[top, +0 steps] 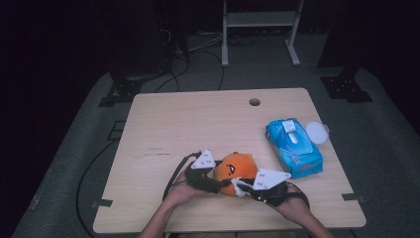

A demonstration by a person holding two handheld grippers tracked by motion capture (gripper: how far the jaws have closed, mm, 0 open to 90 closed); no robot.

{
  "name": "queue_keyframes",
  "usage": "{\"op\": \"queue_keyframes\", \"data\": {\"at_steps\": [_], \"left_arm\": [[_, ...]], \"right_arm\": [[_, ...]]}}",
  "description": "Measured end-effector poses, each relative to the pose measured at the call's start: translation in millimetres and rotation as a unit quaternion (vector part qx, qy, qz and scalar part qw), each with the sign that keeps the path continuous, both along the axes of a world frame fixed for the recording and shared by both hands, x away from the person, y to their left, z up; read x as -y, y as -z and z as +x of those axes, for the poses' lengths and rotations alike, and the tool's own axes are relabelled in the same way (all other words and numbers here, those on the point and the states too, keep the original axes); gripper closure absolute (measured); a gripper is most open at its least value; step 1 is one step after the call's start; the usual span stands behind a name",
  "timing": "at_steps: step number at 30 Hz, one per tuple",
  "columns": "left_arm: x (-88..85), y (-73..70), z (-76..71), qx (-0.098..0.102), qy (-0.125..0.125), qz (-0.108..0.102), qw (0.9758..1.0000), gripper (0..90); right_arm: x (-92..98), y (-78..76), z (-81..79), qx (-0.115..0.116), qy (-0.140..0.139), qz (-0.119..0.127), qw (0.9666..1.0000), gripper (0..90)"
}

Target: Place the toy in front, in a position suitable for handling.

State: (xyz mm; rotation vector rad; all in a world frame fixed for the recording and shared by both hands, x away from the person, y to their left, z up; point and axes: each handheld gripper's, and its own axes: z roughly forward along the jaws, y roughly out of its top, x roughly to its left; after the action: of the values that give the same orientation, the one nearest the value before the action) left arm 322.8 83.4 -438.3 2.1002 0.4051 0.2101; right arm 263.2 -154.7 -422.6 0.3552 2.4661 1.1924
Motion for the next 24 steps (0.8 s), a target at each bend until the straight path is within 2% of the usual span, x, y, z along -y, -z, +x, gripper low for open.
{"op": "queue_keyframes", "data": {"at_steps": [2,4,6,7,9,11,13,16,18,20,22,24], "left_arm": [[-4.4,1.4,1.4,0.000,0.003,-0.001,1.0000,32.5],[-8.6,3.2,3.4,-0.005,0.003,-0.004,1.0000,33.2],[-11.6,4.3,6.1,-0.018,-0.002,-0.016,0.9997,32.5],[-11.8,3.6,7.1,-0.027,-0.009,-0.023,0.9993,28.9],[-11.5,2.4,8.7,-0.043,-0.017,-0.035,0.9983,18.1],[-9.2,2.7,8.5,-0.046,-0.012,-0.032,0.9984,17.4],[-6.3,2.7,5.8,-0.034,-0.007,-0.030,0.9989,23.9],[4.3,-0.1,-3.1,0.012,0.019,-0.014,0.9996,29.6],[8.2,-3.2,-7.5,0.037,0.036,0.003,0.9986,31.3],[10.3,-3.9,-12.2,0.054,0.049,0.007,0.9973,32.2],[9.3,-2.7,-12.6,0.055,0.049,0.004,0.9973,31.5],[8.0,-2.4,-10.4,0.043,0.034,-0.001,0.9985,25.0]], "right_arm": [[0.3,-2.1,1.2,0.008,0.002,-0.007,0.9999,80.5],[10.0,-3.7,5.5,0.010,0.023,0.005,0.9997,80.5],[25.0,-1.9,12.4,0.002,0.050,0.009,0.9987,80.5],[30.5,0.0,14.4,-0.005,0.057,0.013,0.9983,80.5],[35.9,2.7,14.6,-0.004,0.067,0.007,0.9977,80.5],[37.2,2.9,12.4,-0.002,0.068,0.005,0.9977,80.5],[31.8,0.5,8.9,0.000,0.063,0.008,0.9980,80.5],[16.9,-6.0,6.1,0.000,0.039,0.023,0.9990,80.5],[9.6,-12.9,6.3,0.002,0.029,0.036,0.9989,80.5],[10.0,-18.3,8.1,0.005,0.032,0.050,0.9982,80.5],[16.5,-19.2,12.1,0.003,0.043,0.057,0.9975,80.5],[23.7,-15.1,15.7,-0.005,0.055,0.062,0.9965,80.6]]}}
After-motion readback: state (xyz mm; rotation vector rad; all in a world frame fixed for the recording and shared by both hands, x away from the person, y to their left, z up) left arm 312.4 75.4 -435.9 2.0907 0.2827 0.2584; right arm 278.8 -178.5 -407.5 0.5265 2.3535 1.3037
